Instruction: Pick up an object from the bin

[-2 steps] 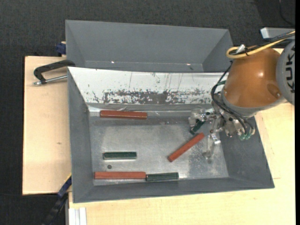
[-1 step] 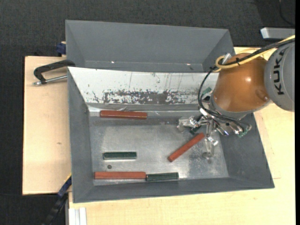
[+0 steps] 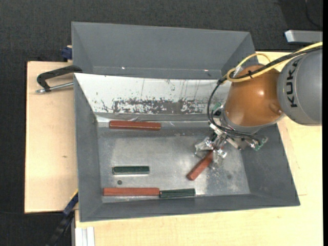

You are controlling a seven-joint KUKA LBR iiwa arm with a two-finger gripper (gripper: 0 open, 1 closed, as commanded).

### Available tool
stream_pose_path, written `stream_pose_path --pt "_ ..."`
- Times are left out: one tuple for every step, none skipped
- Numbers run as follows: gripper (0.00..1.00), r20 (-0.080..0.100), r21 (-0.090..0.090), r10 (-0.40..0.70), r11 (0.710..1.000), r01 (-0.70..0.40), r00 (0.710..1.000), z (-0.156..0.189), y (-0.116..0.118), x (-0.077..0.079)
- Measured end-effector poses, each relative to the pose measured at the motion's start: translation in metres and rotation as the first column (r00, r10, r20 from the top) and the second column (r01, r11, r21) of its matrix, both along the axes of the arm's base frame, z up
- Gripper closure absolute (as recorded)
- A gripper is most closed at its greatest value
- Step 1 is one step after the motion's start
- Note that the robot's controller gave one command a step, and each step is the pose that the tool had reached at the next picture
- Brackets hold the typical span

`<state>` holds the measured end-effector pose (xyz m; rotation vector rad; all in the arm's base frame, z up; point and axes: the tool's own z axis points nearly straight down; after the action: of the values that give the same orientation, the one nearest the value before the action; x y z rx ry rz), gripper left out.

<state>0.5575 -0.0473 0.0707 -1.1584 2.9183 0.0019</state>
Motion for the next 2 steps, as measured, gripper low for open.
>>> stream_pose_path --pt "1.0 0.0 0.0 0.0 1.0 0.0 1.0 0.0 0.0 0.0" --pt "1.0 -0.001 0.0 -0.001 1.0 0.001 1.0 0.003 0.0003 -0.0005"
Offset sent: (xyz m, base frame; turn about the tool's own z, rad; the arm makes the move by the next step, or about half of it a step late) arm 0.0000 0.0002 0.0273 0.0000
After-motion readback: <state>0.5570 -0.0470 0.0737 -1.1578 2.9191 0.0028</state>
